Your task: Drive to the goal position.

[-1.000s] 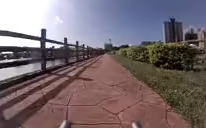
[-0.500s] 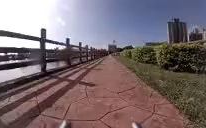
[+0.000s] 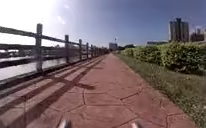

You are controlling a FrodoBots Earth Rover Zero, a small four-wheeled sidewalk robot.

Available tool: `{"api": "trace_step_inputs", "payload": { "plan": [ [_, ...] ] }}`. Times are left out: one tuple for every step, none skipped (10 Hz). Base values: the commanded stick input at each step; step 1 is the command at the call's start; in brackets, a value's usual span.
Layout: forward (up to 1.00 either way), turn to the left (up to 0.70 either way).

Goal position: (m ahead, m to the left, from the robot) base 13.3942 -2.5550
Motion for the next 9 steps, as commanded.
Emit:
{"api": "trace_step_inputs", "payload": {
  "plan": [
    [0.5, 0.0],
    [0.5, 0.0],
    [0.5, 0.0],
    [0.5, 0.0],
    [0.5, 0.0],
    [0.5, 0.0],
    [0.5, 0.0],
    [0.5, 0.0],
    [0.5, 0.0]
  ]
}}
